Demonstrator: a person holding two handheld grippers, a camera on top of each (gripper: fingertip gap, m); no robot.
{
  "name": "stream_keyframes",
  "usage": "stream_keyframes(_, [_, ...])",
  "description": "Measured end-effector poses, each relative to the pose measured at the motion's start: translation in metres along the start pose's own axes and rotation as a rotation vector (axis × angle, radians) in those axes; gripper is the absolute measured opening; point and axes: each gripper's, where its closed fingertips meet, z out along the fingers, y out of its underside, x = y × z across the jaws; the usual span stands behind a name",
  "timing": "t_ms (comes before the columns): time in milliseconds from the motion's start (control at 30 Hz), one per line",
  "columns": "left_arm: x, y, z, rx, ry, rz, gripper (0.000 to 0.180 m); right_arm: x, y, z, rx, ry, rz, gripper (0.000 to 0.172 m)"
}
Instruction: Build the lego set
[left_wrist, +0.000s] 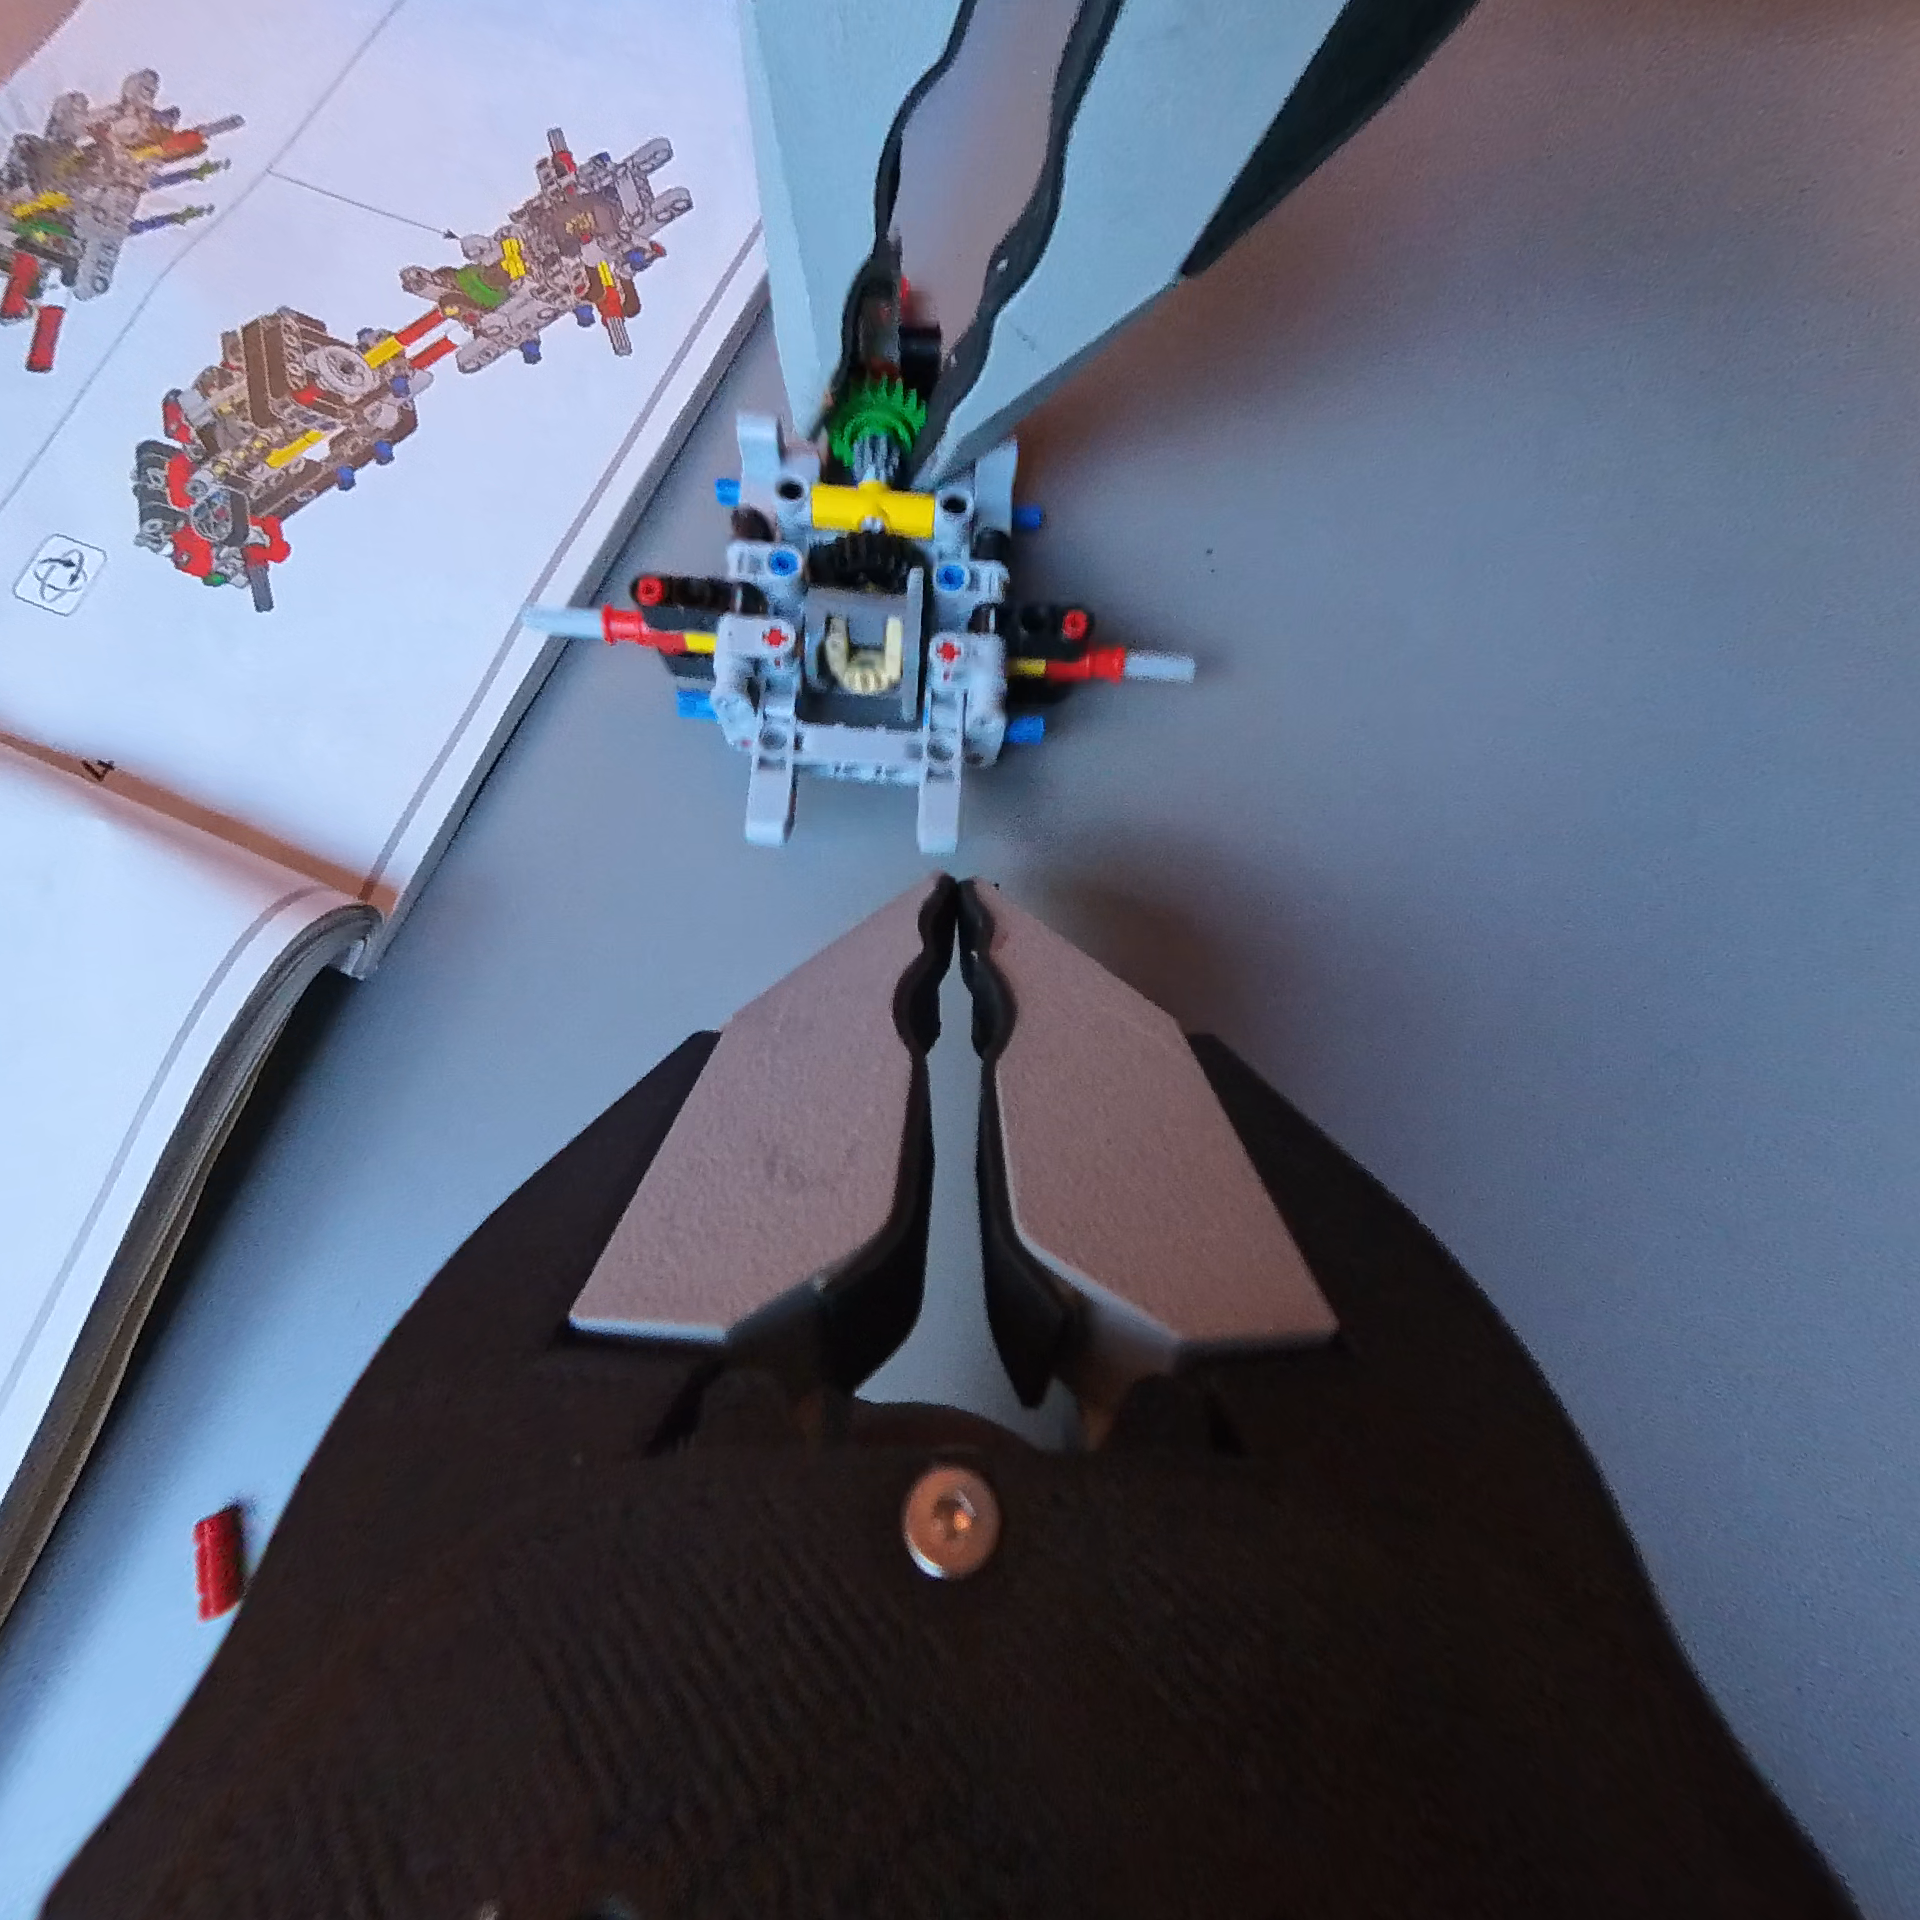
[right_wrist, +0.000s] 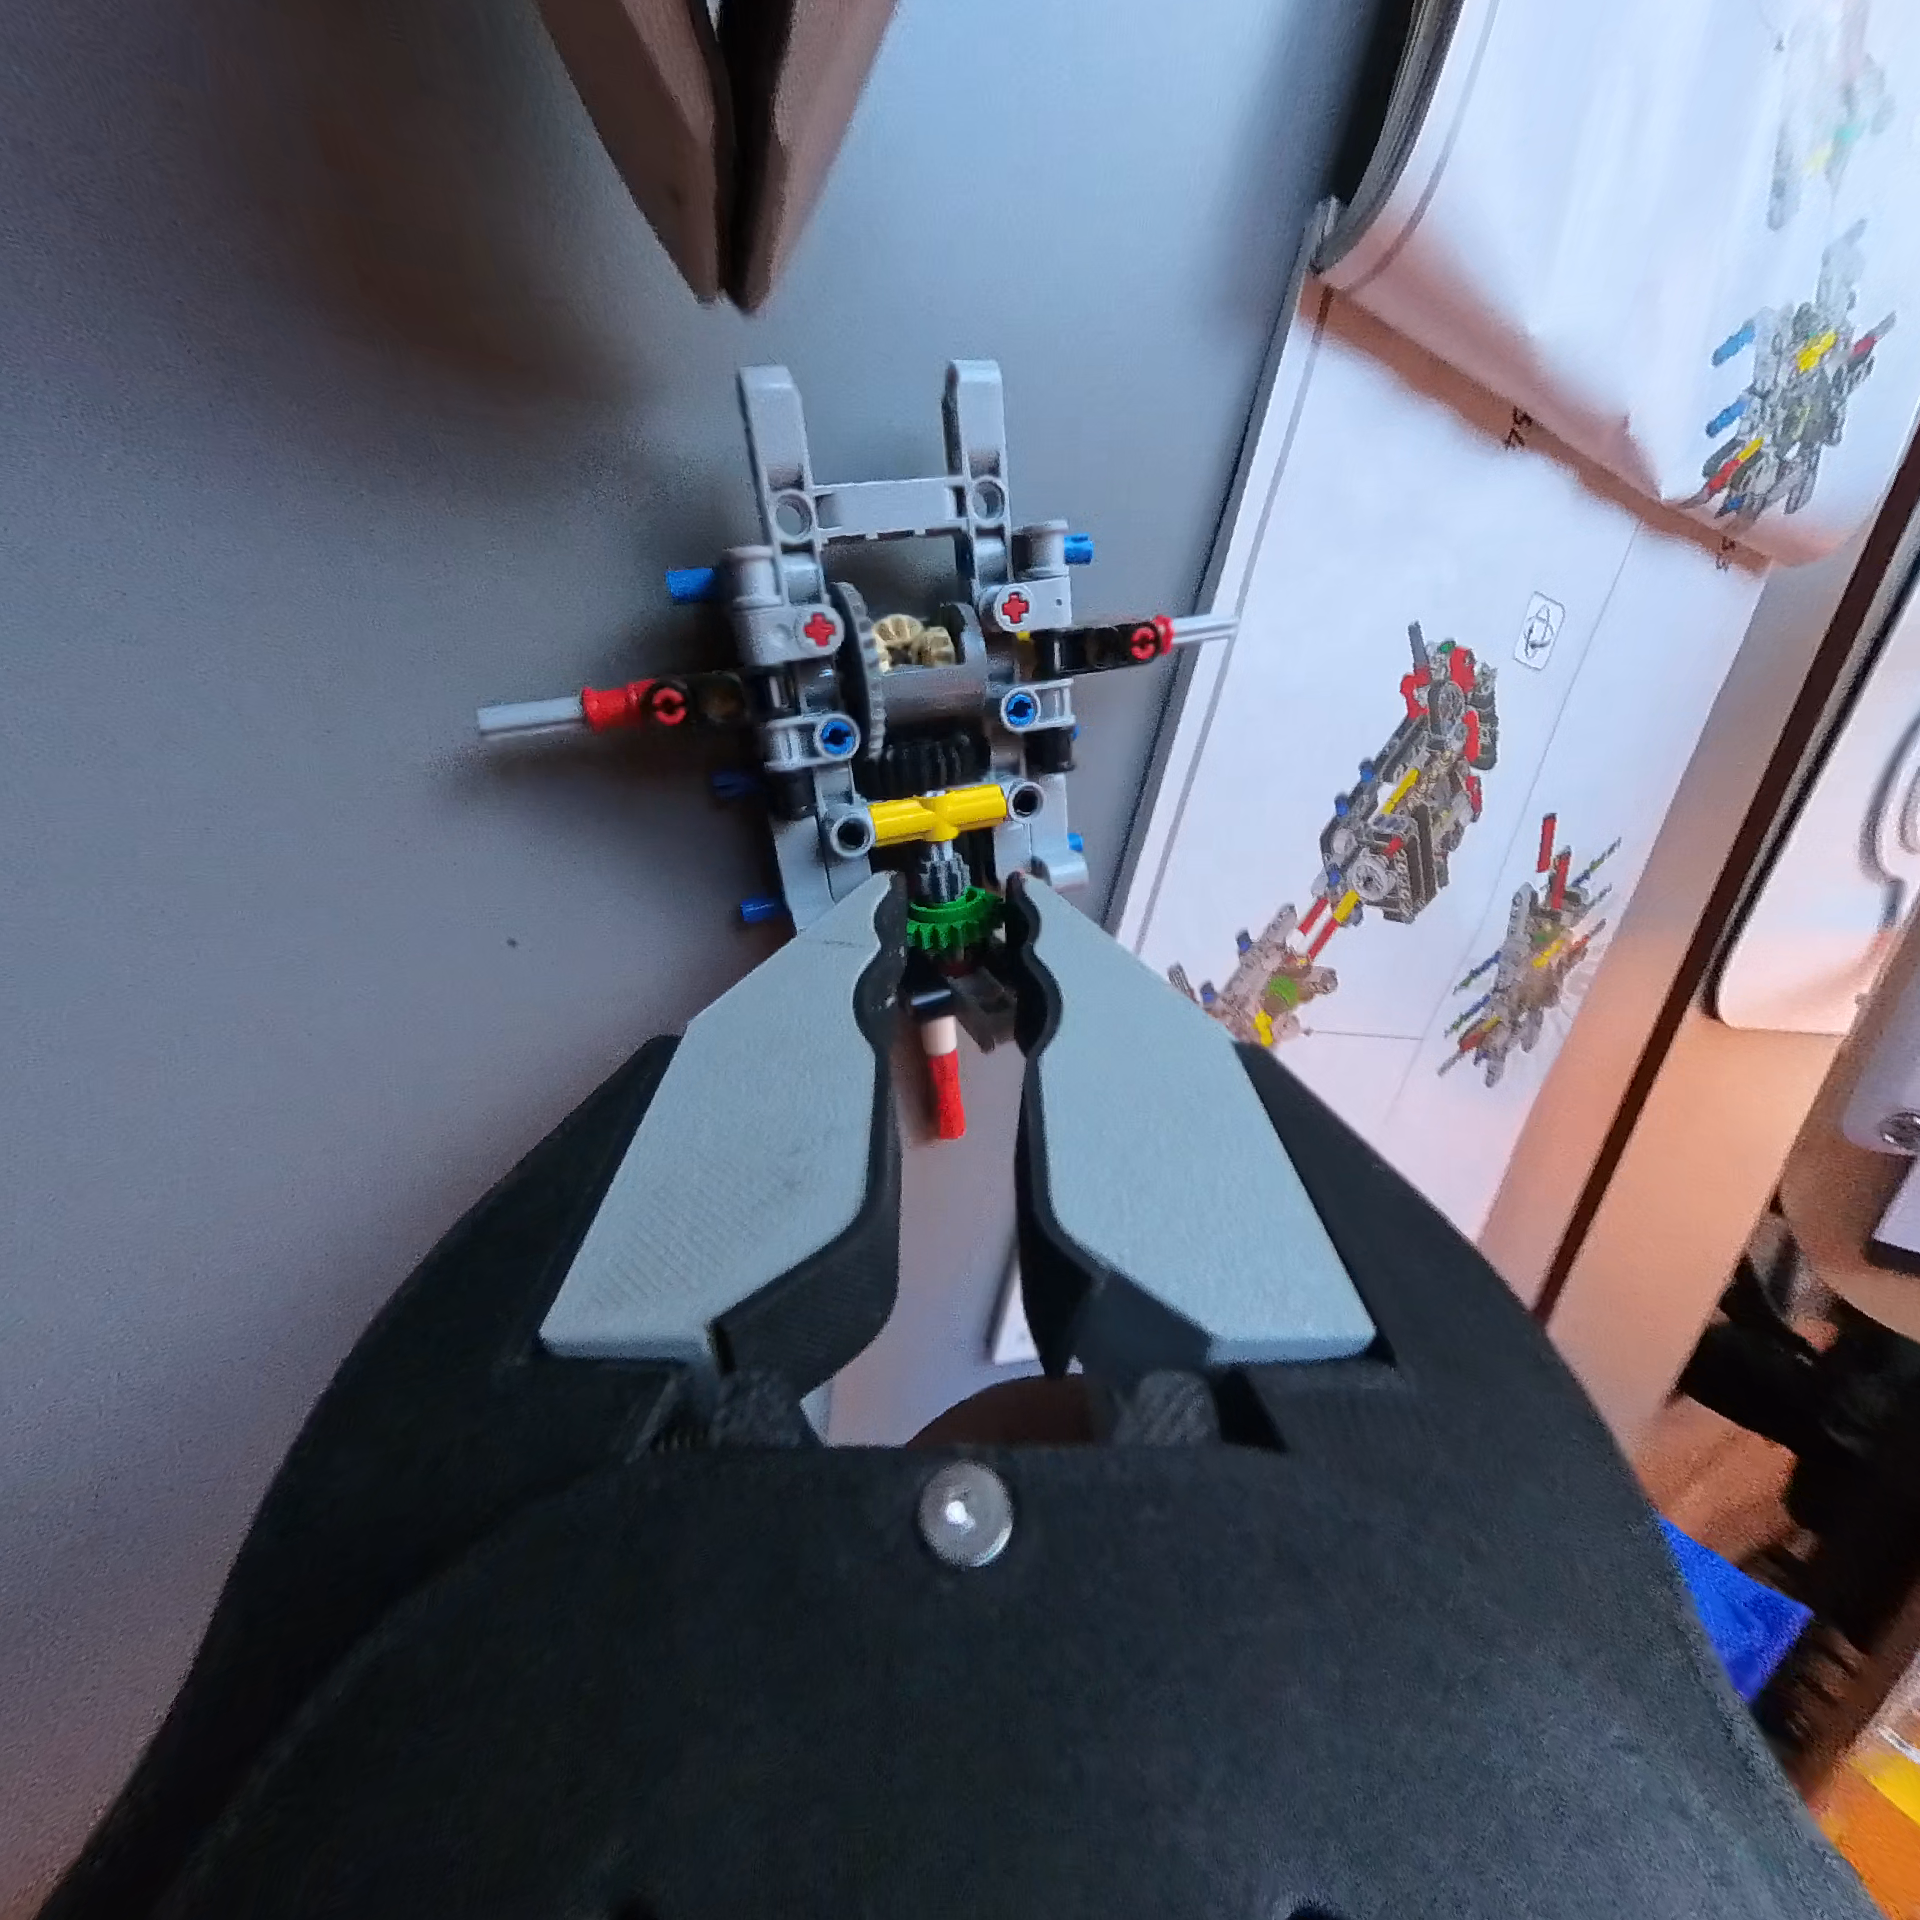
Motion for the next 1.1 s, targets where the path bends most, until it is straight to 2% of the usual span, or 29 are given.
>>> stream_keyframes(67, [0.002, -0.006, 0.002, 0.020, -0.016, 0.007, 0.000, -0.001, -0.004, -0.001, 0.036, 0.006, 0.016, 0.015])
stream_keyframes(133, [0.002, -0.007, 0.004, 0.013, -0.044, 0.021, 0.026, 0.003, -0.002, -0.002, 0.031, 0.048, 0.022, 0.015])
stream_keyframes(233, [-0.005, -0.003, 0.009, -0.026, -0.115, 0.044, 0.032, 0.012, 0.000, -0.007, 0.047, 0.110, 0.076, 0.025])
stream_keyframes(333, [0.002, -0.005, 0.017, -0.024, -0.096, 0.047, 0.023, 0.016, 0.000, -0.020, 0.130, 0.161, 0.234, 0.030])
stream_keyframes(433, [0.004, -0.007, 0.023, -0.028, -0.121, 0.055, 0.008, 0.021, 0.010, -0.032, 0.247, 0.245, 0.523, 0.034])
stream_keyframes(533, [0.006, -0.009, 0.024, -0.022, -0.122, 0.041, 0.007, 0.011, 0.022, -0.030, 0.354, 0.234, 0.804, 0.034])
stream_keyframes(633, [0.009, -0.010, 0.025, -0.012, -0.110, 0.012, 0.007, 0.004, 0.026, -0.017, 0.395, 0.227, 0.933, 0.034])
stream_keyframes(800, [0.012, -0.010, 0.026, -0.011, -0.114, -0.003, 0.007, 0.005, 0.014, -0.005, 0.430, 0.214, 0.973, 0.033])
stream_keyframes(1000, [0.014, -0.010, 0.026, -0.009, -0.118, -0.020, 0.007, 0.006, 0.018, -0.003, 0.440, 0.228, 1.034, 0.041])
stream_keyframes(1100, [0.015, -0.011, 0.027, -0.009, -0.126, -0.026, 0.007, 0.002, 0.015, -0.002, 0.437, 0.231, 0.987, 0.023])
